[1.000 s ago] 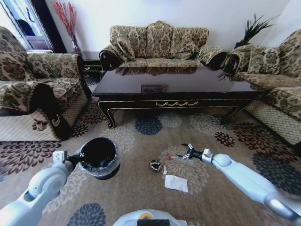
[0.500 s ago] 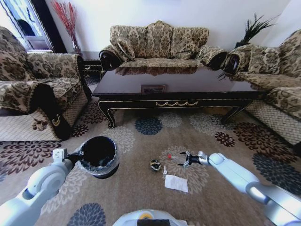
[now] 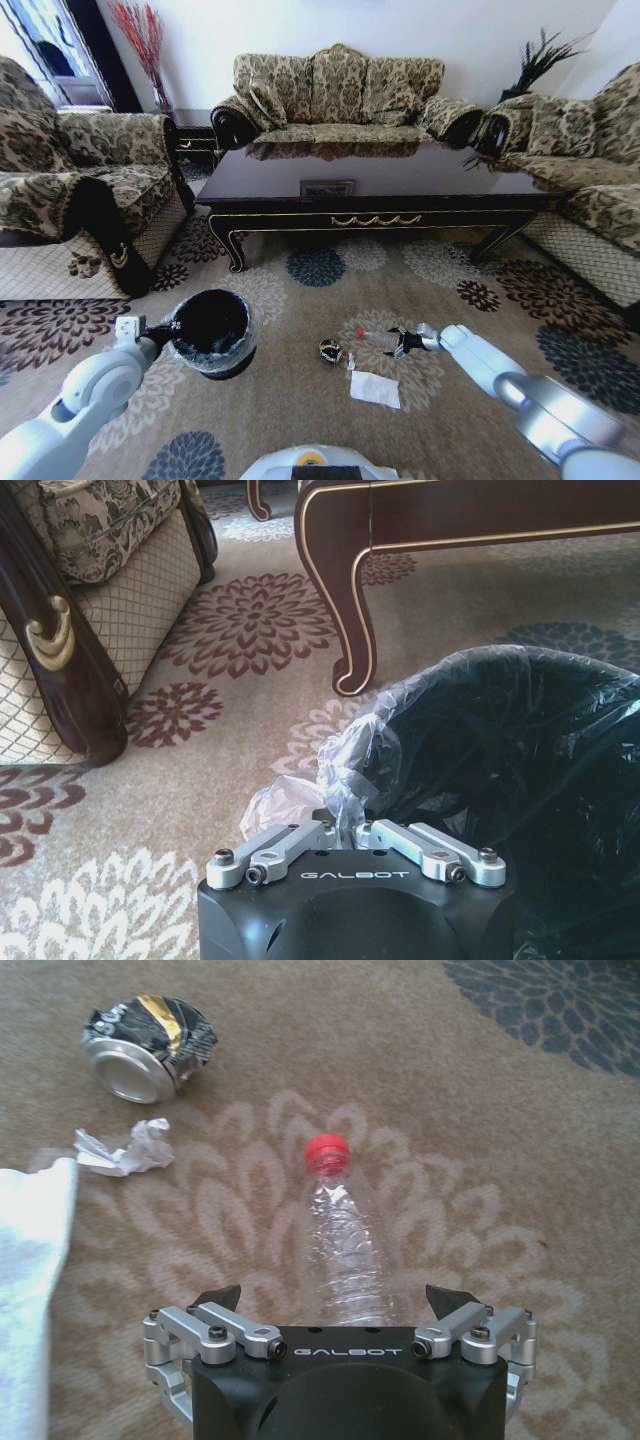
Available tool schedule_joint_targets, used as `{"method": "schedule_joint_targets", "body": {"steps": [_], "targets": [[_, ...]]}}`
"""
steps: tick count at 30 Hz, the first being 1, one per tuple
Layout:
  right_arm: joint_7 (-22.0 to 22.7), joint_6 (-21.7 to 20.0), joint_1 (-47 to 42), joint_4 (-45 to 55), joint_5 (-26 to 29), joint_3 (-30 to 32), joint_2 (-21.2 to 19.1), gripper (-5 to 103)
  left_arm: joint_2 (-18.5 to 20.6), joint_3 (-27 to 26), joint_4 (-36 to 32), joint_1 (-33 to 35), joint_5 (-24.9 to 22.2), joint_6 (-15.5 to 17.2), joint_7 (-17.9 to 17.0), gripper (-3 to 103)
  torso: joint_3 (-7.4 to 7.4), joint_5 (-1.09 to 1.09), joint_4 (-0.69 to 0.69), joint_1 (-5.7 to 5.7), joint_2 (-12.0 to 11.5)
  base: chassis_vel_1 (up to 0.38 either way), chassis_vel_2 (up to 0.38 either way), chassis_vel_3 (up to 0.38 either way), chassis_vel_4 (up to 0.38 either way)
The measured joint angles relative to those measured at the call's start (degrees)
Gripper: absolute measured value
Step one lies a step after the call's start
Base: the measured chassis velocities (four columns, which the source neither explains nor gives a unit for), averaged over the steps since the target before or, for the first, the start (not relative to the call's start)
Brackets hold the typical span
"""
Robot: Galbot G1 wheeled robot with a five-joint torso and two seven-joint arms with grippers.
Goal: Move to the front of the table and pick up the trash from the floor, then place it into the trash bin.
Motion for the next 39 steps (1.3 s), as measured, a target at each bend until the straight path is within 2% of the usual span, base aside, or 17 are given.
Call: {"method": "schedule_joint_targets", "body": {"steps": [10,13,15,16,18,19,21,22,24,25,28,29,31,32,34,37,39], "targets": [[2.11,-0.62,0.52,-2.72,-2.68,-0.36,0.55,103,1.12,0.97,0.43,-1.77,-1.29,0.00,-0.17,3,0.00,0.00,-0.01,0.00,0.00,0.000,0.000,0.000,0.000],[2.26,-0.68,0.42,-2.75,-2.69,-0.36,0.23,88,1.32,1.63,0.89,-2.57,-1.51,0.00,-0.24,3,0.00,-0.01,-0.01,0.00,0.00,0.000,0.000,0.000,0.000],[2.25,-0.67,0.37,-2.80,-2.67,-0.35,0.12,88,1.34,1.91,1.02,-2.83,-1.59,0.00,-0.25,3,0.00,0.00,-0.01,0.00,0.00,0.000,0.000,0.000,0.000],[2.22,-0.62,0.31,-2.81,-2.62,-0.28,0.06,77,1.35,2.07,1.11,-2.97,-1.64,0.00,-0.26,3,0.00,-0.01,-0.01,0.00,0.00,0.000,0.000,0.000,0.000],[2.20,-0.59,0.25,-2.81,-2.58,-0.24,0.04,77,1.37,2.14,1.16,-3.04,-1.66,-0.01,-0.25,3,0.00,0.00,-0.01,0.00,0.00,0.000,0.000,0.000,0.000],[2.13,-0.39,0.02,-2.79,-2.49,-0.11,0.00,66,1.42,2.28,1.31,-3.20,-1.67,-0.02,-0.25,3,0.00,0.00,-0.01,0.00,0.00,0.000,0.000,0.000,0.000],[2.05,-0.07,-0.24,-2.58,-2.39,0.03,-0.10,66,1.48,2.34,1.46,-3.32,-1.71,-0.02,-0.25,3,0.00,0.00,-0.01,0.00,0.00,0.000,0.000,0.000,0.000],[2.02,0.15,-0.37,-2.40,-2.34,0.14,-0.15,55,1.49,2.34,1.50,-3.37,-1.73,-0.03,-0.25,3,0.00,-0.01,-0.01,0.00,0.00,0.000,0.000,0.000,0.000],[2.01,0.36,-0.49,-2.20,-2.31,0.25,-0.19,55,1.51,2.35,1.50,-3.40,-1.75,-0.04,-0.25,3,0.00,-0.02,-0.01,-0.01,0.00,0.000,0.000,0.000,0.000],[2.01,0.58,-0.60,-1.99,-2.31,0.34,-0.25,44,1.52,2.35,1.51,-3.41,-1.79,-0.05,-0.24,3,0.00,-0.01,-0.01,-0.01,0.00,0.000,0.000,0.000,0.000],[1.90,1.26,-1.09,-0.81,-2.09,0.84,-0.61,44,1.56,2.34,1.37,-3.39,-1.93,-0.05,-0.24,3,0.00,0.00,0.00,0.00,0.00,0.000,0.000,0.000,0.000],[1.76,1.55,-1.45,0.14,-1.67,1.15,-0.94,35,1.58,2.32,1.16,-3.32,-2.00,-0.05,-0.23,3,0.00,0.01,0.00,0.00,0.00,0.000,0.000,0.000,0.000],[1.62,1.86,-1.97,1.57,-1.15,1.71,-1.35,35,1.59,2.30,0.98,-3.26,-2.03,-0.06,-0.23,3,0.00,0.01,0.00,0.00,0.00,0.000,0.000,0.000,0.000],[1.49,2.23,-2.59,3.39,-0.38,2.66,-1.84,29,1.59,2.30,0.78,-3.22,-2.08,-0.12,-0.21,3,0.00,0.01,-0.01,0.00,0.00,0.000,0.000,0.000,0.000],[1.59,3.20,-3.85,7.75,1.97,4.79,-2.99,23,1.53,2.48,0.59,-3.20,-2.09,-0.29,-0.20,3,0.00,0.02,-0.01,0.00,0.00,0.000,0.000,0.000,0.000],[2.10,5.75,-5.16,12.54,3.85,8.53,-4.00,23,1.07,3.27,0.42,-3.21,-2.02,-0.66,-0.05,3,0.00,0.02,0.00,0.00,0.00,0.000,0.000,0.000,0.000],[4.28,6.99,-6.28,17.45,5.48,10.92,-5.34,21,0.50,4.36,0.25,-3.33,-1.77,-0.70,0.15,3,0.00,-0.01,0.01,-0.01,0.00,0.000,0.000,0.000,0.000]]}}
